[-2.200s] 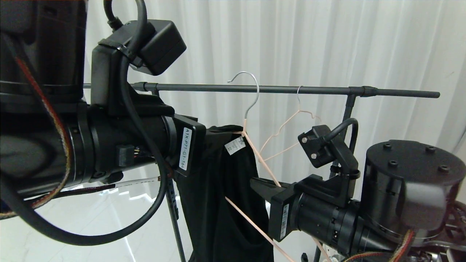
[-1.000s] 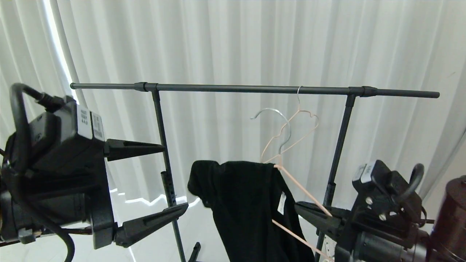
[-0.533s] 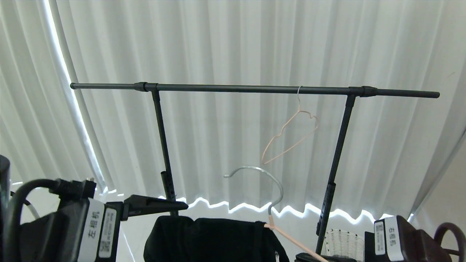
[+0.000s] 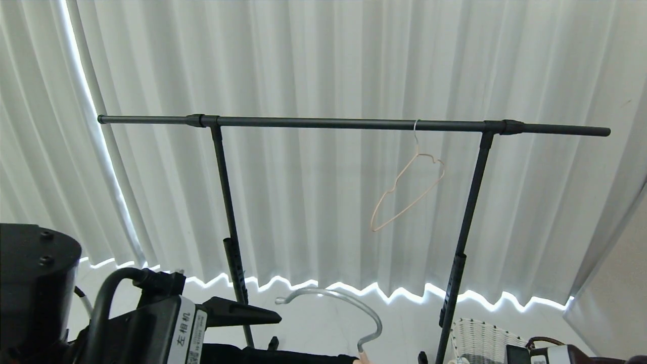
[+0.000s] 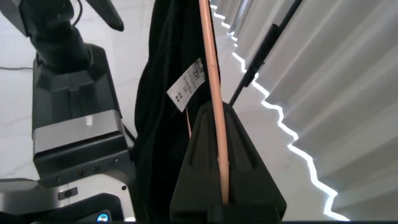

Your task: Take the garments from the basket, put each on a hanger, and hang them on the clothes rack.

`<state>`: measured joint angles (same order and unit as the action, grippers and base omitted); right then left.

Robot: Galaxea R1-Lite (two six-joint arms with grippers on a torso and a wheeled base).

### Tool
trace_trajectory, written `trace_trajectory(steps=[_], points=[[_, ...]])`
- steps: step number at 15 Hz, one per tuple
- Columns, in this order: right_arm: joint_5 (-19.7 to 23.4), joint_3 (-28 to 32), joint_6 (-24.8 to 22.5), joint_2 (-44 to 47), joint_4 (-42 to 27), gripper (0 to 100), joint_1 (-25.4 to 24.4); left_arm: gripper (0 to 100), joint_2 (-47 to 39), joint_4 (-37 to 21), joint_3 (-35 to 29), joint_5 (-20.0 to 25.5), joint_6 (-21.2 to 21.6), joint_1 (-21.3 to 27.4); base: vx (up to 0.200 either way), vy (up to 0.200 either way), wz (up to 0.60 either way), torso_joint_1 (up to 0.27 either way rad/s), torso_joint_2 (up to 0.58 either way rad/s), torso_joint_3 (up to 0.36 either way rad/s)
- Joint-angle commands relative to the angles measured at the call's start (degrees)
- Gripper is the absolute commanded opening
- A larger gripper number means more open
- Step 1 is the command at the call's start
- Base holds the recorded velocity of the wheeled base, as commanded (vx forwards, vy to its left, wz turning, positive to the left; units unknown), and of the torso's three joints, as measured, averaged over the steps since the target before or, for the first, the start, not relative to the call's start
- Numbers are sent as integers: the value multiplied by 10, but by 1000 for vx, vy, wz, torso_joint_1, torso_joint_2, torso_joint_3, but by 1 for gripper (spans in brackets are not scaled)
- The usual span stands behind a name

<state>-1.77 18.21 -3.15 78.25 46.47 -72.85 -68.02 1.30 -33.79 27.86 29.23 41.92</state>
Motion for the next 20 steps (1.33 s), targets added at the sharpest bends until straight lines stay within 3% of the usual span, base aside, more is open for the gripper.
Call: trace_trajectory(steps=[1,10,11,20], points=[[0,2,-9,0,0,0,-5,100,-26,0,-2,4,0,0,0,0,0,0,0,0],[0,10,-19,2,0,0,-22,100,-41,19,8,11,0,0,0,0,0,0,0,0],[0,10,-19,3,0,0,-22,0,-42,25,8,11,0,0,0,0,0,0,0,0],[-2,16,-21,3,0,0,-26,0,-43,26,17,11,-1,-2,0,0,0,0,0,0]])
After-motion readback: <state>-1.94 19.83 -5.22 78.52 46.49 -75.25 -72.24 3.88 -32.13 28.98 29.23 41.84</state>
